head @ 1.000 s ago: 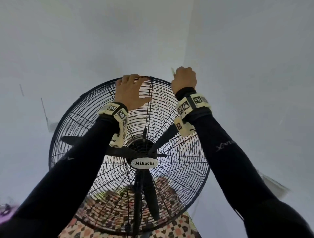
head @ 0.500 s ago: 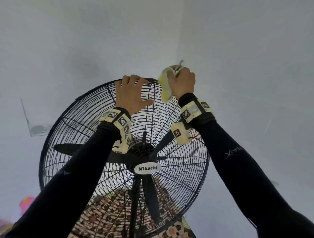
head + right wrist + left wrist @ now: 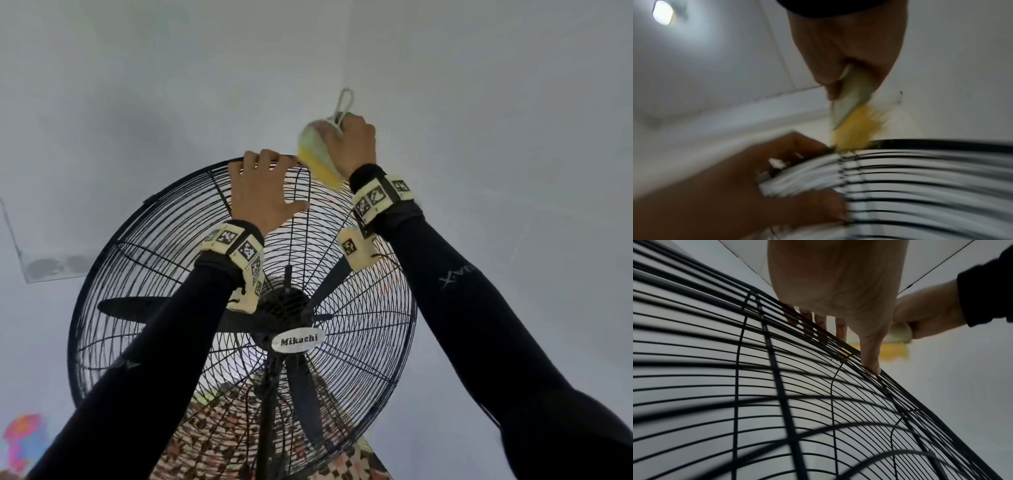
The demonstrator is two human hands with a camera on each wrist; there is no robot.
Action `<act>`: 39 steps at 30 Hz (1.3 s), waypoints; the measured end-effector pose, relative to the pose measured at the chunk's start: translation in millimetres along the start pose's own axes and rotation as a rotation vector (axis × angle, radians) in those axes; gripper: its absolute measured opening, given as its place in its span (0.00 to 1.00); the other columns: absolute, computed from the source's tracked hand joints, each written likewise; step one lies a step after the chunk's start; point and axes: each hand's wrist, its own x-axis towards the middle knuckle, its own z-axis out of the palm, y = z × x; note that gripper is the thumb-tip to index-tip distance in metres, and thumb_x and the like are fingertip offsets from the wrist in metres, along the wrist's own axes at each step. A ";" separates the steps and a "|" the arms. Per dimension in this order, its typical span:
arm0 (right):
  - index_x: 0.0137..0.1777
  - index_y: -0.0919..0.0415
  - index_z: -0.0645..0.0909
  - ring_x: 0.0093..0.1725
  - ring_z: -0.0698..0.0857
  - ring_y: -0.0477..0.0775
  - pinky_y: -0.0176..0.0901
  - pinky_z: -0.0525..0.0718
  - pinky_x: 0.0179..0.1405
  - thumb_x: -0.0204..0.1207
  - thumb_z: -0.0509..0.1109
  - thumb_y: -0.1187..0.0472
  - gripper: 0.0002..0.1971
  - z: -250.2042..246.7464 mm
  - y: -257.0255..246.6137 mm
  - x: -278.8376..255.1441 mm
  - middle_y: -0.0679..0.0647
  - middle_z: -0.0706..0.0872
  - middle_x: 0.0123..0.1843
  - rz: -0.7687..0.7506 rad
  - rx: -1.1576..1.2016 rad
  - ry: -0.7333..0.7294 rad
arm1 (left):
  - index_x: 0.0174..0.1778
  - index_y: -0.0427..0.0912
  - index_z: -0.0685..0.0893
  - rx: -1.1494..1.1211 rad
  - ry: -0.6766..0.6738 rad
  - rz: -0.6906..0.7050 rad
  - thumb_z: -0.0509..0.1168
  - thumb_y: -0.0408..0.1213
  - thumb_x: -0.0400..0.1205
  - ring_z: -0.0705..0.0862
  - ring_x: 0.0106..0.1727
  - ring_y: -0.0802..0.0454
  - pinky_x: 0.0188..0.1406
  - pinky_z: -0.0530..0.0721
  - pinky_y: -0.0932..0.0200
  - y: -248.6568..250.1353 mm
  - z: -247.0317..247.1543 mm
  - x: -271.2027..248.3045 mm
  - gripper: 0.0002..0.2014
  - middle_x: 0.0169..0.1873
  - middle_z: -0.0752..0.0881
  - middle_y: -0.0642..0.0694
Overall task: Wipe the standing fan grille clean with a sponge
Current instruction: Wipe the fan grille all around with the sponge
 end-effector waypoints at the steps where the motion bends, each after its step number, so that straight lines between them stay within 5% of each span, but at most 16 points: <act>1: 0.58 0.63 0.87 0.49 0.82 0.58 0.39 0.68 0.44 0.88 0.63 0.48 0.19 0.3 -2.6 0.4 0.54 0.87 0.49 0.007 0.075 -0.013 | 0.76 0.52 0.78 -0.008 0.004 0.003 0.73 0.71 0.73 0.73 0.73 0.35 0.70 0.67 0.36 -1.0 -0.6 -0.8 0.40 0.74 0.78 0.42; 3: 0.59 0.65 0.85 0.50 0.83 0.59 0.41 0.70 0.46 0.88 0.62 0.48 0.20 -4.4 7.0 2.8 0.55 0.87 0.50 0.049 0.046 -0.008 | 0.77 0.51 0.78 -0.015 0.006 0.008 0.72 0.71 0.74 0.73 0.73 0.35 0.71 0.67 0.36 -1.7 -2.2 -2.2 0.40 0.75 0.78 0.42; 7: 0.74 0.64 0.77 0.68 0.81 0.67 0.52 0.80 0.61 0.88 0.61 0.57 0.18 -13.5 37.6 4.7 0.66 0.82 0.68 0.235 -0.364 0.004 | 0.80 0.51 0.74 0.003 -0.031 0.012 0.70 0.70 0.77 0.70 0.78 0.36 0.75 0.65 0.36 0.1 -5.2 -1.3 0.40 0.79 0.74 0.44; 9: 0.79 0.62 0.73 0.69 0.79 0.66 0.52 0.79 0.60 0.89 0.61 0.59 0.20 -7.7 36.3 -3.3 0.66 0.80 0.69 0.197 -0.464 -0.043 | 0.81 0.51 0.74 0.011 -0.042 0.010 0.69 0.70 0.78 0.69 0.78 0.35 0.76 0.66 0.34 0.5 -4.3 -1.1 0.40 0.80 0.73 0.43; 12: 0.68 0.65 0.79 0.54 0.82 0.65 0.48 0.71 0.46 0.90 0.58 0.52 0.19 4.7 23.0 -9.6 0.65 0.86 0.58 -0.019 -0.325 -0.004 | 0.80 0.50 0.75 0.014 -0.021 0.016 0.69 0.70 0.78 0.71 0.76 0.35 0.73 0.66 0.36 -2.2 -0.9 -2.4 0.39 0.78 0.74 0.42; 14: 0.59 0.65 0.82 0.47 0.82 0.62 0.46 0.73 0.46 0.90 0.57 0.47 0.21 4.0 21.3 -12.0 0.62 0.89 0.51 -0.071 -0.111 0.035 | 0.79 0.50 0.77 0.009 0.002 0.027 0.70 0.71 0.77 0.72 0.74 0.35 0.70 0.67 0.37 -6.1 1.4 -3.0 0.40 0.77 0.76 0.42; 16: 0.61 0.66 0.80 0.52 0.85 0.67 0.47 0.76 0.50 0.89 0.55 0.46 0.23 -3.7 33.2 -17.4 0.64 0.88 0.53 -0.030 -0.115 0.067 | 0.78 0.50 0.78 -0.010 0.017 0.035 0.70 0.71 0.76 0.73 0.73 0.35 0.69 0.67 0.38 -7.0 2.4 -3.6 0.40 0.76 0.77 0.43; 20: 0.72 0.70 0.71 0.65 0.81 0.70 0.52 0.78 0.57 0.89 0.57 0.56 0.19 -12.7 61.7 -32.5 0.71 0.81 0.67 0.286 -0.335 0.020 | 0.81 0.51 0.75 -0.002 -0.020 0.047 0.70 0.69 0.78 0.71 0.76 0.36 0.73 0.67 0.36 -5.0 0.4 -2.6 0.38 0.78 0.75 0.44; 22: 0.74 0.70 0.70 0.65 0.81 0.70 0.52 0.78 0.58 0.89 0.57 0.57 0.20 -9.7 51.1 -35.2 0.71 0.81 0.67 0.242 -0.333 -0.016 | 0.82 0.51 0.74 0.008 -0.031 0.054 0.69 0.66 0.79 0.70 0.78 0.35 0.76 0.66 0.35 -5.5 0.6 -1.7 0.37 0.79 0.74 0.43; 24: 0.76 0.67 0.69 0.59 0.84 0.68 0.48 0.78 0.54 0.88 0.58 0.58 0.19 -6.5 30.9 -32.2 0.69 0.84 0.62 0.096 -0.181 -0.018 | 0.83 0.50 0.73 0.030 -0.038 0.058 0.68 0.64 0.80 0.70 0.78 0.35 0.77 0.66 0.34 -5.9 0.3 -3.0 0.37 0.80 0.74 0.43; 26: 0.80 0.52 0.65 0.48 0.87 0.59 0.41 0.81 0.50 0.86 0.60 0.61 0.23 -6.7 9.4 -27.6 0.60 0.85 0.55 0.007 0.128 -0.022 | 0.83 0.48 0.72 0.037 -0.033 0.060 0.68 0.64 0.80 0.71 0.77 0.35 0.76 0.67 0.34 -6.7 0.2 -5.1 0.38 0.79 0.75 0.43; 28: 0.81 0.44 0.63 0.45 0.87 0.55 0.43 0.84 0.56 0.83 0.61 0.62 0.27 -5.5 -3.7 -22.4 0.53 0.84 0.56 -0.001 0.327 0.051 | 0.82 0.43 0.71 0.035 -0.026 0.054 0.68 0.65 0.80 0.72 0.76 0.36 0.75 0.68 0.35 -7.8 -1.0 -7.3 0.40 0.79 0.76 0.43; 32: 0.68 0.56 0.80 0.57 0.83 0.55 0.51 0.77 0.72 0.82 0.65 0.62 0.15 -5.4 -8.3 -25.5 0.51 0.87 0.59 0.128 0.313 0.095 | 0.85 0.42 0.68 0.053 -0.058 0.059 0.66 0.65 0.82 0.71 0.78 0.37 0.76 0.67 0.36 -10.4 -3.7 -6.7 0.41 0.81 0.73 0.44; 35: 0.48 0.64 0.90 0.56 0.87 0.60 0.61 0.86 0.63 0.67 0.72 0.56 0.14 -19.9 -12.9 -20.0 0.54 0.90 0.50 0.248 0.406 -0.019 | 0.84 0.43 0.68 0.054 -0.064 0.058 0.66 0.65 0.81 0.70 0.79 0.38 0.75 0.68 0.38 -13.2 -4.4 -5.8 0.40 0.81 0.73 0.45; 37: 0.49 0.65 0.90 0.54 0.89 0.61 0.62 0.90 0.54 0.60 0.72 0.55 0.19 -26.5 -15.5 -11.8 0.59 0.91 0.52 0.314 0.443 -0.013 | 0.84 0.44 0.68 0.061 -0.071 0.059 0.65 0.65 0.81 0.70 0.79 0.39 0.76 0.68 0.38 -11.2 -4.0 -5.7 0.41 0.82 0.73 0.45; 39: 0.58 0.58 0.87 0.55 0.88 0.56 0.51 0.90 0.58 0.70 0.72 0.55 0.17 -23.2 -19.5 -13.2 0.54 0.88 0.55 0.260 0.463 0.043 | 0.85 0.44 0.68 0.068 -0.078 0.062 0.65 0.65 0.81 0.70 0.79 0.39 0.76 0.68 0.37 -8.1 -3.8 -5.1 0.41 0.82 0.73 0.45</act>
